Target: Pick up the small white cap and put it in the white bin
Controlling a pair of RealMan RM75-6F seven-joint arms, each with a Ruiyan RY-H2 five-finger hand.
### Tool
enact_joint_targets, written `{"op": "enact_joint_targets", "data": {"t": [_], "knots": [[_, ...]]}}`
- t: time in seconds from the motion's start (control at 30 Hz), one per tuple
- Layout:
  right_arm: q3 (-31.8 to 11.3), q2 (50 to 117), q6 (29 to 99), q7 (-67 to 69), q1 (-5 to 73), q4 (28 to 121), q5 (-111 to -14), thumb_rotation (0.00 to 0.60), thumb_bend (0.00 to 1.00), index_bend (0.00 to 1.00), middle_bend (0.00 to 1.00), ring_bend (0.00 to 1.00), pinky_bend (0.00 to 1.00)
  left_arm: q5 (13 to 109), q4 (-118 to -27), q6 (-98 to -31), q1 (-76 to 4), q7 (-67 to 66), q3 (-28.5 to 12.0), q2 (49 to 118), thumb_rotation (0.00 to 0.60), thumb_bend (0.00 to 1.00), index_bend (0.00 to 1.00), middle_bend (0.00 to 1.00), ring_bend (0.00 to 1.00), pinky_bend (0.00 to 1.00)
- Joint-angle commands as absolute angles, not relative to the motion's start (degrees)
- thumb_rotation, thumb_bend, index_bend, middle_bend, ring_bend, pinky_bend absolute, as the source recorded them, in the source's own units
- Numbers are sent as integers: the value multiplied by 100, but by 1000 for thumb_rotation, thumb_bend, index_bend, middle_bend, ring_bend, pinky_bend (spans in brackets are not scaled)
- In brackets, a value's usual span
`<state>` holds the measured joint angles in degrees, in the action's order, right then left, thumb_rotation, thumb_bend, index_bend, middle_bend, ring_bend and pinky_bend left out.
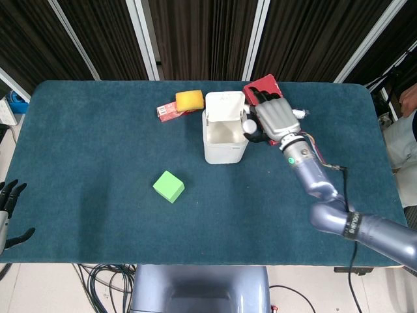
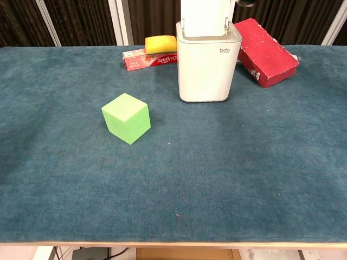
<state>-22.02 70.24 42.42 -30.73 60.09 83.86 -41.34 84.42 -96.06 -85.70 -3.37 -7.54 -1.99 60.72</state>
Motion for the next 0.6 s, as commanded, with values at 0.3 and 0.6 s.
{"op": "enact_joint_targets", "data": {"t": [0.3,0.6], "knots": [[-1838,7672,4811,-4430,7142,8179,-2322,600,190,431,100,134,234,8479,-9602,-8516,-353,-647,-170,6016,600,172,167,138,12,19],[-1703,7684,4883,-4534,7271,8144,-1950,600,103,207,84,121,233,8474,-9594,-8507,-357,-656,-169,6013,600,172,167,137,12,18]]}}
